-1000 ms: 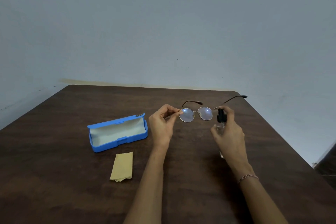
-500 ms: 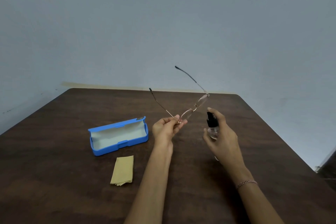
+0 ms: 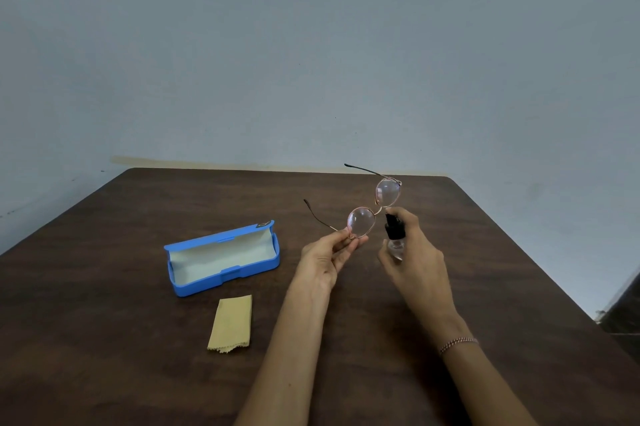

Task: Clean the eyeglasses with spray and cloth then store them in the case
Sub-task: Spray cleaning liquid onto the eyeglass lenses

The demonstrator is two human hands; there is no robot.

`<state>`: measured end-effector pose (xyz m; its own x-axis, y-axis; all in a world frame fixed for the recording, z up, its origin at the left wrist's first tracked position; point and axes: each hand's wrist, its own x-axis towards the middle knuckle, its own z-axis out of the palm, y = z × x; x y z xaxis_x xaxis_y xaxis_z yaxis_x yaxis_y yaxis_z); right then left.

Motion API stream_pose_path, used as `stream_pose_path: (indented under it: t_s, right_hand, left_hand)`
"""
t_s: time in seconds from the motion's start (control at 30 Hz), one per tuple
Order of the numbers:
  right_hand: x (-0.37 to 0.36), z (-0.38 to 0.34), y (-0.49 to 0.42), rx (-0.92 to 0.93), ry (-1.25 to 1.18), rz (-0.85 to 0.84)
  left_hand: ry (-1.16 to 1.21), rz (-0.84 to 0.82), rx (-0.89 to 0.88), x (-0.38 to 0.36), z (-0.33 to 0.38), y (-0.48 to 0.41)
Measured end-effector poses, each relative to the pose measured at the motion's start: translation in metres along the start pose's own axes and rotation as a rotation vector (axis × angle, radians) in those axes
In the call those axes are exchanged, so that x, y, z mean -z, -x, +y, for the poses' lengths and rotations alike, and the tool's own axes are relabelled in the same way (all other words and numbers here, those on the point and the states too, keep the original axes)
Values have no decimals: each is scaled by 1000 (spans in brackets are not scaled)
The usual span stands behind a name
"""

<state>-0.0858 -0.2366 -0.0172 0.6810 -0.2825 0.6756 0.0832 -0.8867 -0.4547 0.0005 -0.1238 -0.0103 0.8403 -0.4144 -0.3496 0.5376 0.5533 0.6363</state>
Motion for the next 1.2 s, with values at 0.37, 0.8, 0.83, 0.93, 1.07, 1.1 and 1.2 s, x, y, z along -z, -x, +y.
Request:
stream_pose_path:
  t_s: [0.37, 0.8, 0.83, 0.93, 1.07, 1.1, 1.2]
  right_hand:
    - [18, 23, -8, -235, -71, 197]
    - [19, 33, -7, -291, -207, 236]
    - [20, 35, -7, -289, -197, 228]
    - [23, 39, -8, -298, -188, 220]
    - [25, 43, -9, -362, -325, 308]
    - [25, 43, -9, -360, -365, 325]
    - [20, 48, -8, -293, -454, 262]
  left_hand:
    - [-149, -39, 40, 2, 3, -1]
    - [-379, -61, 0, 11, 11, 2]
    - [-395, -59, -7, 12, 12, 2]
    - [-431, -30, -44, 16, 16, 0]
    - [-426, -30, -108, 16, 15, 0]
    - [-418, -29, -121, 16, 15, 0]
    - [-368, -8, -162, 15, 14, 1]
